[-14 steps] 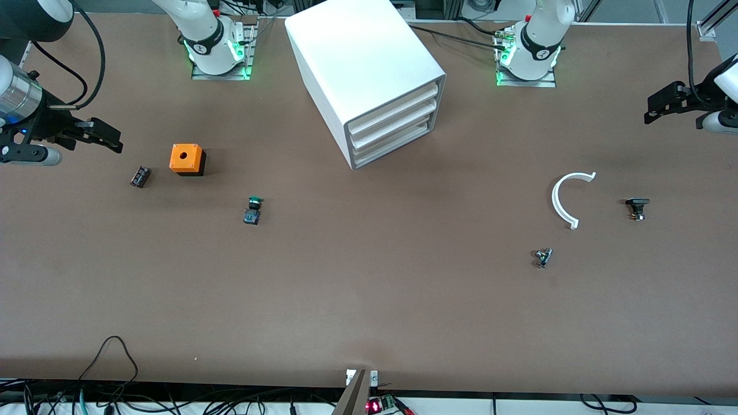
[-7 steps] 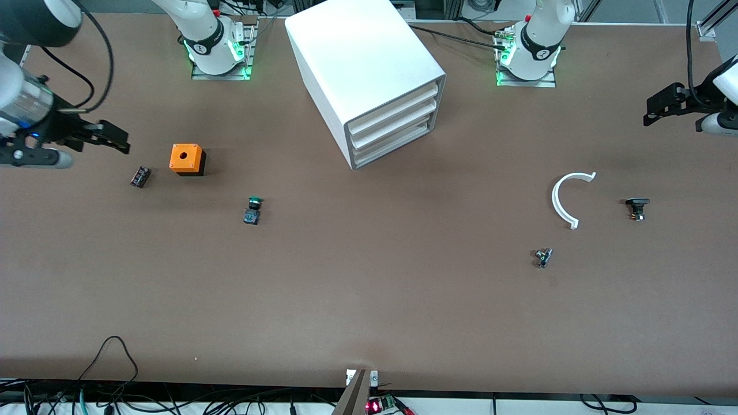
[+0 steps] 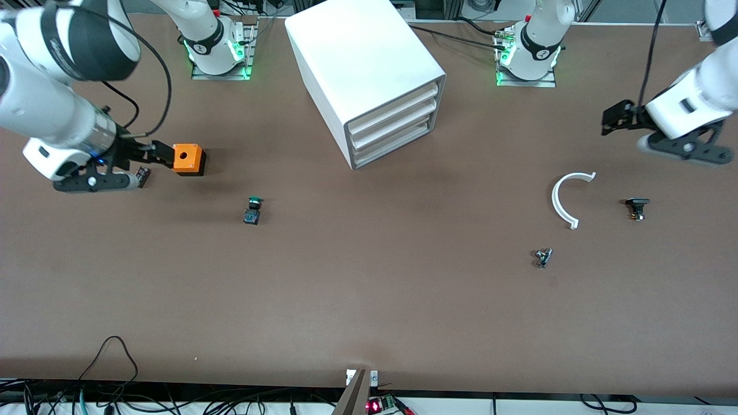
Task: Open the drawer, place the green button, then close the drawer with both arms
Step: 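Grasp the green button with the right gripper while the left gripper reaches the cabinet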
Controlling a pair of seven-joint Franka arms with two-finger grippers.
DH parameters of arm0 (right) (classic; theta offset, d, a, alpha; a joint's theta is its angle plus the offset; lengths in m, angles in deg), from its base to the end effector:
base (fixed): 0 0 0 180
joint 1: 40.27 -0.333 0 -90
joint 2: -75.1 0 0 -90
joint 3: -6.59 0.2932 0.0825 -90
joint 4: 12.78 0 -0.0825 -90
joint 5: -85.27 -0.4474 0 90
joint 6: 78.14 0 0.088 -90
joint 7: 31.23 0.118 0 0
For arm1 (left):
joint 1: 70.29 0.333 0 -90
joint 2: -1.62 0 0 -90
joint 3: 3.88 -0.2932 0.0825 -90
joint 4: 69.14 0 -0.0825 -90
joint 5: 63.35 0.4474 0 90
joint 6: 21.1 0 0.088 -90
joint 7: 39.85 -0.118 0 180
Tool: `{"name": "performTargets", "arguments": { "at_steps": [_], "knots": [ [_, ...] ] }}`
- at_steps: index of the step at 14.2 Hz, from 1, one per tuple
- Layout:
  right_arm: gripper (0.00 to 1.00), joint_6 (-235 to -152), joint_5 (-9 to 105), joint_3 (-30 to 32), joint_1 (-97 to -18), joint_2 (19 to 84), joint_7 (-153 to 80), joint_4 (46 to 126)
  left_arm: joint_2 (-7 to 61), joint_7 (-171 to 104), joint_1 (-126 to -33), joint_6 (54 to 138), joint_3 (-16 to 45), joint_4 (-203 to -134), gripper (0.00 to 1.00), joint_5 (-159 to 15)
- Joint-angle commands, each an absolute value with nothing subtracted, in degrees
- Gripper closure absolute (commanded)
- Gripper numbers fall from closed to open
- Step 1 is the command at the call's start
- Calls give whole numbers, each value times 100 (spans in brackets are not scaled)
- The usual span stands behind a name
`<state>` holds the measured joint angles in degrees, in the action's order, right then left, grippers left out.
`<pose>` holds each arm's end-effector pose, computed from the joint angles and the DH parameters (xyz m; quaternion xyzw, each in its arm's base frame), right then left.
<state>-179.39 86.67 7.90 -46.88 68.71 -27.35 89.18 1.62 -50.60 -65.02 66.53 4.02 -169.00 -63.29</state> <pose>0.6323 0.0852 0.4247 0.9973 0.0383 -0.0605 0.0168 0.5978 -0.0273 0.4969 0.9875 -0.1159 -0.1063 0.0070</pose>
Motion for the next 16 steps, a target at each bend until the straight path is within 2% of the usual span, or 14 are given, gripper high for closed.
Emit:
{"name": "performTargets", "arguments": {
  "at_steps": [1, 4, 8, 13, 15, 16],
  "knots": [
    [0, -18237, 8615, 764, -4826, 6650, -2736, 8917, 652, -5189, -6458, 6723, 394, -17169, 0, -7139],
    [0, -18738, 8607, 764, -5037, 6351, -2701, 8917, 917, -5198, -6440, 7372, 438, -17941, 0, -8284],
    [0, -19432, 8607, 808, -5187, 5885, -2087, 8952, 1566, -5749, -6475, 8075, 894, -18655, 0, -9628],
    [0, -20389, 8606, 834, -5213, 5524, -1446, 9452, 2858, -6743, -7054, 8506, 921, -18761, 0, -11413],
    [0, -20680, 8607, 834, -5318, 5375, -1165, 9602, 3079, -6893, -7423, 8709, 974, -18858, 0, -11888],
    [0, -20777, 8607, 834, -5371, 5279, -1050, 9612, 3132, -6911, -7459, 8762, 1209, -18945, 1, -12099]
  ]
}}
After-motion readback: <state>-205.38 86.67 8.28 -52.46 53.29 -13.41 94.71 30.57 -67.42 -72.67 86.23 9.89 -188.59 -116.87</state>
